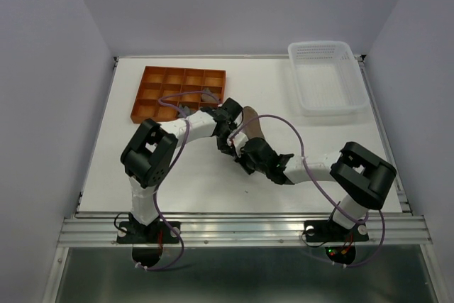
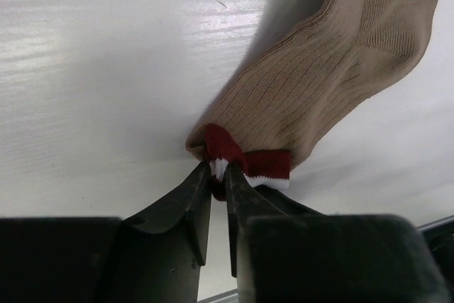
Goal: Roll the socks
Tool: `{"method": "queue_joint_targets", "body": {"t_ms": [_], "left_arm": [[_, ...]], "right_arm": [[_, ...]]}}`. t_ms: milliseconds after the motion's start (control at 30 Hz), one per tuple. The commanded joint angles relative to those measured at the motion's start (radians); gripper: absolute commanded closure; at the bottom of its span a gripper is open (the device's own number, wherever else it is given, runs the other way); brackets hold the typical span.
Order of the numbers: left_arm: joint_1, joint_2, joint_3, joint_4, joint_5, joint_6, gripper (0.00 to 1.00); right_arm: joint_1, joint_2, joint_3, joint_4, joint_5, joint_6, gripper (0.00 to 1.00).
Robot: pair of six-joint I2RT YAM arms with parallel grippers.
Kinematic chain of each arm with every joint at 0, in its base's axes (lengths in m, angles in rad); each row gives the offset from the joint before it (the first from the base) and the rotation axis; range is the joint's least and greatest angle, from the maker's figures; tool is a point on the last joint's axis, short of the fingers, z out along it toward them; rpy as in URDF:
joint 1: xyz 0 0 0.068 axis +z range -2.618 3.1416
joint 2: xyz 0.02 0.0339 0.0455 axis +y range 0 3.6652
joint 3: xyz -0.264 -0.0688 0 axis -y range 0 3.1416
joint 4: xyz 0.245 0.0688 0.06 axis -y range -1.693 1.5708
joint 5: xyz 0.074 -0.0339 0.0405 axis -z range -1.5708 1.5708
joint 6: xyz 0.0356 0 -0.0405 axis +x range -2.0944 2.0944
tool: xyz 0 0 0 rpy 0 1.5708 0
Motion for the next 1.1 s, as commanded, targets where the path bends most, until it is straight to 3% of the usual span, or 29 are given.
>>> {"method": "queue_joint_targets", "body": {"t_ms": [0,167,400,700,900,1067], "left_arm": [[0.016,-0.063,-0.001,-0.026,0.025,0.01,0.73],[0.059,-0.109,-0.045,0.0,0.034,0.013,0.68],[0.142,-0.189,-0.087,0.025,0.024,0.027,0.62],[0.182,-0.22,-0.116,0.069,0.053,0.039,0.62],[0.182,-0.212,-0.133,0.103,0.1,0.044,0.5],[0.176,-0.2,-0.146,0.141,0.134,0.041,0.5]], "right_arm": [[0.004,0.023,0.018,-0.018,0.095,0.04,0.99],[0.004,-0.006,0.048,-0.049,0.036,0.143,0.99],[-0.042,-0.047,0.082,-0.1,-0.194,0.255,0.99],[-0.266,-0.012,0.107,-0.098,-0.513,0.468,0.99],[-0.377,0.065,0.084,0.015,-0.737,0.61,0.99],[-0.421,0.125,0.087,0.031,-0.802,0.678,0.99]]}}
